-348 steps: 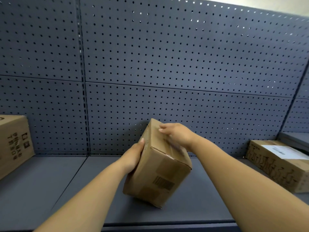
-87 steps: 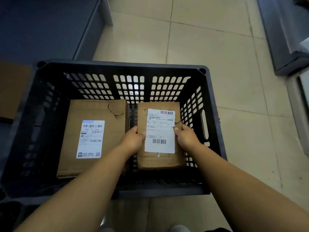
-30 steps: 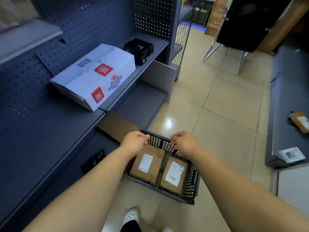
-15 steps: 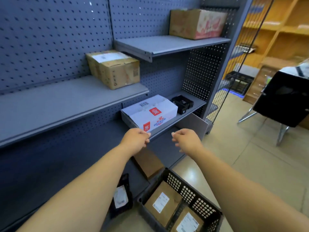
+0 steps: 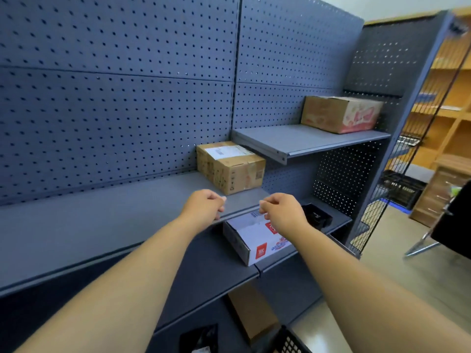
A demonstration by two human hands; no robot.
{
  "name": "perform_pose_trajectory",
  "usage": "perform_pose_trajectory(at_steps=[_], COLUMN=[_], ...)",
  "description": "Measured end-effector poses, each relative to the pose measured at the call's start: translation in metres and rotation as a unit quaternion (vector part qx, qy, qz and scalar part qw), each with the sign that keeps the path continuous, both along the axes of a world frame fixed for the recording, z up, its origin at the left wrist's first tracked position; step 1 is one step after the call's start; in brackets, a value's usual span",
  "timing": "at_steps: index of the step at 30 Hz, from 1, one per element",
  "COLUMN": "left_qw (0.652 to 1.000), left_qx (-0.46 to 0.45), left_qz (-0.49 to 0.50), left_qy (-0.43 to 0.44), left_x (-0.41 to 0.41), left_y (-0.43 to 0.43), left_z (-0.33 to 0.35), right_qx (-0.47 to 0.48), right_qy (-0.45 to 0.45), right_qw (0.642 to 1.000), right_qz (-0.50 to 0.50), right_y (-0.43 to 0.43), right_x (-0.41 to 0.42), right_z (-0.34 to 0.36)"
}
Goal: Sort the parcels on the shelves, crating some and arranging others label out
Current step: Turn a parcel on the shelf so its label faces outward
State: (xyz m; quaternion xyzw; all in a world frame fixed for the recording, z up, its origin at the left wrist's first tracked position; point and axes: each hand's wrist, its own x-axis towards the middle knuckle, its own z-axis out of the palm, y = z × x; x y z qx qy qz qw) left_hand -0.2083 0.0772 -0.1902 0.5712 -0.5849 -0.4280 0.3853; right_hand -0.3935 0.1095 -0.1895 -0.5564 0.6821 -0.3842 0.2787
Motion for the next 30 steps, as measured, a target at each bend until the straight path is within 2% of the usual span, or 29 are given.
perform_pose_trajectory(at_steps=[10, 17, 25, 30], left_qw=[0.998, 0.999, 0.998, 0.995], left_qx=[-0.052, -0.038, 0.015, 0.101], left_qz=[0.024, 0.016, 0.008, 0.022], left_qy=[-0.006, -0.011, -0.058, 0.007], left_x=[0.046, 0.050, 0.018, -0.002], left_y=[-0.081, -0.130, -0.169, -0.185], left_z=[0.028, 0.014, -0.004, -0.013], right_qx=[-0.051, -0.016, 0.078, 0.093], right_qy=[0.042, 0.038, 0.040, -0.004], right_qw=[0.997, 0.997, 0.988, 0.990], right_qz=[-0.026, -0.065, -0.130, -0.108], right_y=[-0.080, -0.118, -0.160, -0.185], right_x=[0.047, 0.045, 0.013, -0.006], right_z=[0.032, 0.021, 0.009, 0.002])
